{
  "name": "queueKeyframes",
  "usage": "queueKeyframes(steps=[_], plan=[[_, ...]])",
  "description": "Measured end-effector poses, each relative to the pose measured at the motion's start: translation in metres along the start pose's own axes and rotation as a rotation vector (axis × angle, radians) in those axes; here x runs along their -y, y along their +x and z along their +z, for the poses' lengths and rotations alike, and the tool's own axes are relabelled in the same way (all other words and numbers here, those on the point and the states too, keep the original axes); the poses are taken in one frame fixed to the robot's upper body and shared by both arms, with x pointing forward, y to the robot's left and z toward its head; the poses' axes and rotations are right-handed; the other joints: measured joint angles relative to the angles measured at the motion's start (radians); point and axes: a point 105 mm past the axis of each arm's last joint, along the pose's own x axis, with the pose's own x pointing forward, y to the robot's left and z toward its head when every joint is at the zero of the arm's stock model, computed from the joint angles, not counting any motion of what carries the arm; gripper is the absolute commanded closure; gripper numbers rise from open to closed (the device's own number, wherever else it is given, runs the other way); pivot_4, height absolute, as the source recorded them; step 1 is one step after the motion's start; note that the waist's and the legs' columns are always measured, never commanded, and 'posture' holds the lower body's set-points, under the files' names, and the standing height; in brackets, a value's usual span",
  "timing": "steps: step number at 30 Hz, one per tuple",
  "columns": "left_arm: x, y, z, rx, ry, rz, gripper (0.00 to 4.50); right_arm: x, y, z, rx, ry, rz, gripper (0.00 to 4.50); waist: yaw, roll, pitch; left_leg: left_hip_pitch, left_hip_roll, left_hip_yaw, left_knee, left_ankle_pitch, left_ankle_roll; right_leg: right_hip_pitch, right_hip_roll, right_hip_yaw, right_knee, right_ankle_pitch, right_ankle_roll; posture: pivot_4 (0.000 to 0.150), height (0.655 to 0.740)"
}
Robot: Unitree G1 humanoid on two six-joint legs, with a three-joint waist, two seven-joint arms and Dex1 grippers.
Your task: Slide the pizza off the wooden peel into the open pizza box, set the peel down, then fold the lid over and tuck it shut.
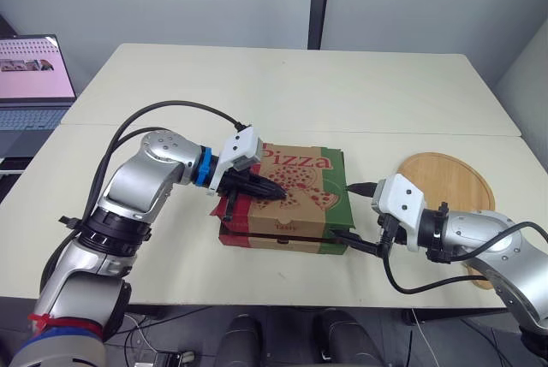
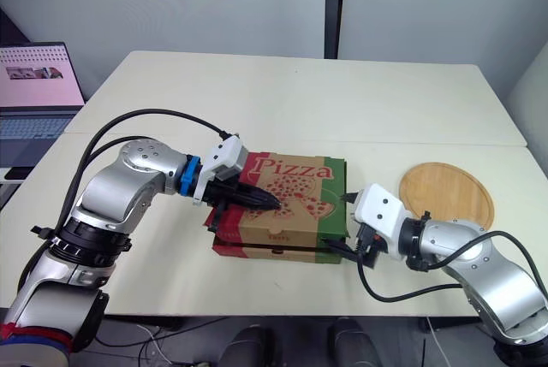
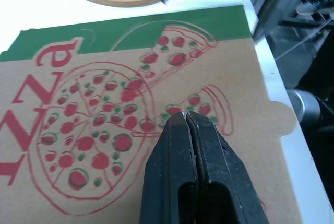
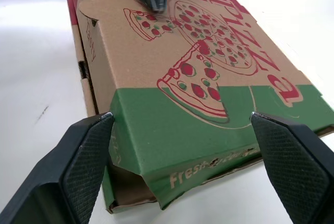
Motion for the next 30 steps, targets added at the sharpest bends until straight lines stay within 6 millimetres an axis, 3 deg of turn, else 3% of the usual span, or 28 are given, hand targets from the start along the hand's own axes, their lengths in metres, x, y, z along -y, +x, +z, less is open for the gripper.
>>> queueKeyframes(steps=[23, 30], plan=[[0.003, 0.006, -0.019, -0.035, 0.016, 0.031, 4.50, -0.013, 0.009, -0.017, -0.039, 0.021, -0.033, 0.02, 0.001, 0.000, 0.000, 0.001, 0.000, 0.000, 0.001, 0.000, 0.000, 0.000, 0.000, 0.000, 0.003, 0.000, -0.001, 0.150, 0.7325], [0.004, 0.006, -0.023, -0.041, 0.020, 0.040, 4.50, -0.007, -0.016, -0.012, 0.004, 0.120, -0.044, 0.02, 0.001, 0.000, 0.000, 0.001, 0.000, 0.000, 0.001, 0.000, 0.000, 0.000, 0.000, 0.000, 0.003, 0.000, -0.001, 0.150, 0.7325]])
